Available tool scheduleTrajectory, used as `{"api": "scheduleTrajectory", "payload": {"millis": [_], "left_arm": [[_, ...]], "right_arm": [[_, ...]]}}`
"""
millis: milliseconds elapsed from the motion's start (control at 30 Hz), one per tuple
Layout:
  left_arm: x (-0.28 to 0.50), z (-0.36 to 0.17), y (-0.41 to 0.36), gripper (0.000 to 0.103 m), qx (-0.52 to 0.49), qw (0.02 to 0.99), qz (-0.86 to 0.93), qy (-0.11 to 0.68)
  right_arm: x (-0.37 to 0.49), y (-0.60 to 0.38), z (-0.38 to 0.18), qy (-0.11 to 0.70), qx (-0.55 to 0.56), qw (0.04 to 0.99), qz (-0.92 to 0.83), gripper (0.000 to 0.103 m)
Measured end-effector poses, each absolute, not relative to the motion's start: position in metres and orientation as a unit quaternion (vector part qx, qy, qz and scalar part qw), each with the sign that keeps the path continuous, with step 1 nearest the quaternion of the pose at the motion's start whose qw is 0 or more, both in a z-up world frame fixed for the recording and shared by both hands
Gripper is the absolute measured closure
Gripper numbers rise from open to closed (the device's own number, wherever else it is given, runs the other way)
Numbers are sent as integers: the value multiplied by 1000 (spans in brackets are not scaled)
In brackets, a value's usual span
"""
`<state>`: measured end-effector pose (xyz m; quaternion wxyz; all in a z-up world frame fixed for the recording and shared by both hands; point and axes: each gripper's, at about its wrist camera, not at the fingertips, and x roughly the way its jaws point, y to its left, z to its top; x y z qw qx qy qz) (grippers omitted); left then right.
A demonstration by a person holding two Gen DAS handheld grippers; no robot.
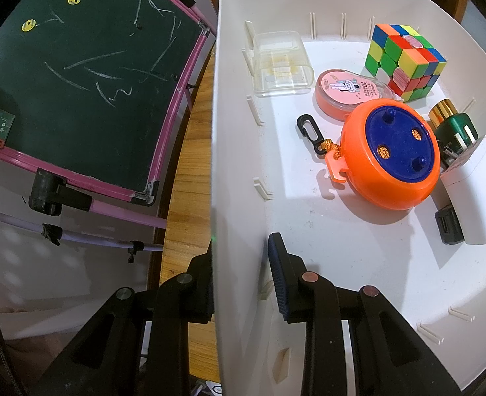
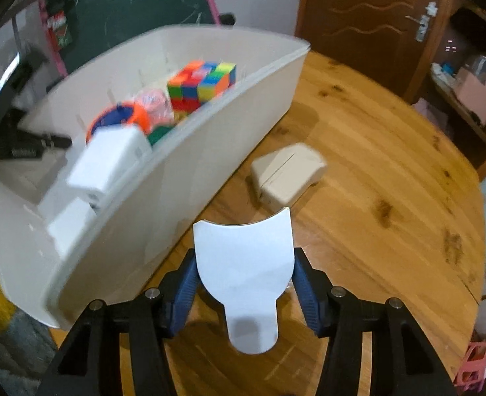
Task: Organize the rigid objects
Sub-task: 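Lift the white scoop and carry it into the white tray, release it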
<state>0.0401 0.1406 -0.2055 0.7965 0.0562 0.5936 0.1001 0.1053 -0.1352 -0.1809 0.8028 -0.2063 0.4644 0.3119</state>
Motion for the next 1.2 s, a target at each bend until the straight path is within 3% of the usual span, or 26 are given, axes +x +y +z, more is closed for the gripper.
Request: {"api": "scheduleTrajectory", "payload": {"millis": [767,1000,1200], "left_arm": [[36,-202,137,71,54,805,97,583],[34,-198,138,71,48,809,96,578],[34,-199,141,71,45,811,95,576]], "right_arm": [[94,-66,-18,324,-174,879,302,48],[119,-14,-17,322,-183,876,309,48],[159,36,-68,372,-213,850,306,48]]}}
